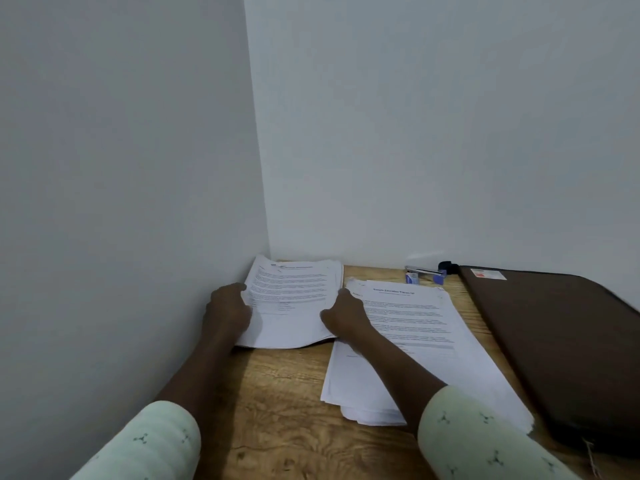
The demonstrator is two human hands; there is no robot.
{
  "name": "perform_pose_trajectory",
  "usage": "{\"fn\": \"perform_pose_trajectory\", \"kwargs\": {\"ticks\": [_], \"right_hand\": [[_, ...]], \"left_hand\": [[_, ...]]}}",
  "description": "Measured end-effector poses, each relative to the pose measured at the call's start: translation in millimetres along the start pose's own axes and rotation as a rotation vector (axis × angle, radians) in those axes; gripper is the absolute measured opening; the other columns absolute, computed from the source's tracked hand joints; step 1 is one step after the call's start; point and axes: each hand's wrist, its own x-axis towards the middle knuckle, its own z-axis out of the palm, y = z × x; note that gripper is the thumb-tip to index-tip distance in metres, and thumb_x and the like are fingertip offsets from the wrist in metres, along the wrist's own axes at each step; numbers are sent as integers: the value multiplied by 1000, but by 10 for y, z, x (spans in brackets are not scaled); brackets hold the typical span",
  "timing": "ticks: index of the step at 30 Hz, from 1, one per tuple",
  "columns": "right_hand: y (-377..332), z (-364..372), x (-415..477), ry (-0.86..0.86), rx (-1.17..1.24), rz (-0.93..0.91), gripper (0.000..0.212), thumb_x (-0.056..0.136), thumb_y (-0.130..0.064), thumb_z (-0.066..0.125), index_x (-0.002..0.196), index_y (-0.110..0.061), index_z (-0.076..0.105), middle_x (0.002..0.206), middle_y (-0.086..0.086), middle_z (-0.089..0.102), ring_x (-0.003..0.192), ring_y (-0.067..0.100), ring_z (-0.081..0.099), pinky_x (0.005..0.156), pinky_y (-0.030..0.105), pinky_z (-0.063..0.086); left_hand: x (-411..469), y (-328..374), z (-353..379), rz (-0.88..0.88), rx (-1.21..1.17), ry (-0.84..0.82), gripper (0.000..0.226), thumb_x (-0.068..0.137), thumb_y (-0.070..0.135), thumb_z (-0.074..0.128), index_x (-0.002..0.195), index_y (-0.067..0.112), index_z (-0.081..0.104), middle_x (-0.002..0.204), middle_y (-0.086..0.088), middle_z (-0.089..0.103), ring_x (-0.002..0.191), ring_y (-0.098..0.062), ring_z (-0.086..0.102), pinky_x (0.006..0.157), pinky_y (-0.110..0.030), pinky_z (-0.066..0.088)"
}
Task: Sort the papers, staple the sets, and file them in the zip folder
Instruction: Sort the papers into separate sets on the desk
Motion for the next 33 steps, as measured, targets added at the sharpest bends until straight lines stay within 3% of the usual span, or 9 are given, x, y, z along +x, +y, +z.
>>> {"fn": "perform_pose_trajectory", "kwargs": {"ticks": [4, 8, 10, 12, 16, 19, 21, 26, 33], "right_hand": [[-101, 25, 6, -32, -70, -12, 44, 91, -11, 52, 132, 0, 38, 130, 16, 52, 110, 26, 57, 75, 25, 49], [-231, 27, 50, -63, -101, 12, 21, 90, -13, 54, 106, -7, 43, 108, 11, 57, 72, 19, 62, 61, 27, 54], [-281, 44, 90, -80, -156, 6, 22, 93, -13, 54, 113, -5, 47, 90, 6, 52, 66, 13, 52, 56, 23, 49], [-301, 54, 116, -94, -215, -13, 34, 95, -15, 54, 125, 0, 47, 106, 10, 59, 68, 11, 50, 53, 19, 42], [-403, -93, 122, -82, -337, -72, 59, 96, -41, 57, 134, 2, 43, 134, 16, 52, 120, 27, 55, 77, 24, 36], [-415, -529, 75, -34, -409, -147, 46, 97, -45, 51, 93, -1, 63, 93, 11, 69, 82, 20, 65, 79, 24, 40], [-276, -917, 33, 27, -343, -125, 39, 96, -34, 54, 91, 3, 68, 85, 13, 72, 70, 23, 65, 85, 29, 50], [398, -1644, -108, 103, -493, 82, 40, 92, -37, 58, 102, 0, 69, 107, 17, 71, 100, 30, 69, 92, 36, 53], [874, -1693, -293, 133, -444, 107, 67, 92, -46, 61, 142, -7, 41, 143, 8, 50, 130, 23, 48, 93, 24, 39]], "left_hand": [[69, -22, 80, 125, 38, 89, 42, 91, 0, 53, 129, 13, 62, 130, -14, 58, 121, -33, 54, 99, -40, 43], [218, -80, 117, 142, 99, 70, 40, 92, 2, 51, 128, 14, 62, 131, -13, 59, 122, -32, 54, 100, -40, 43], [238, -59, 122, 117, 105, 58, 42, 92, 5, 51, 130, 20, 61, 133, -12, 59, 119, -32, 57, 99, -40, 46], [230, -12, 115, 119, 159, 27, 46, 94, 11, 52, 137, 26, 55, 136, -9, 57, 120, -32, 57, 97, -41, 47], [161, 84, 83, 218, 260, 121, 48, 94, 12, 52, 141, 21, 50, 147, -7, 47, 127, -32, 51, 95, -45, 46], [84, 277, 107, 352, 139, 251, 36, 90, 9, 60, 126, 15, 62, 134, -10, 58, 118, -32, 57, 89, -44, 49], [-25, 522, 163, 395, -27, 213, 24, 90, 11, 62, 113, 15, 68, 108, -6, 69, 98, -27, 66, 82, -38, 51], [-456, 1052, 471, 390, -352, -46, 18, 88, 12, 66, 103, 17, 73, 90, 1, 74, 82, -11, 67, 66, 0, 38], [-690, 1314, 825, 243, -264, -277, 42, 87, 23, 70, 128, 18, 60, 134, -5, 60, 125, -22, 52, 95, -25, 35]]}}
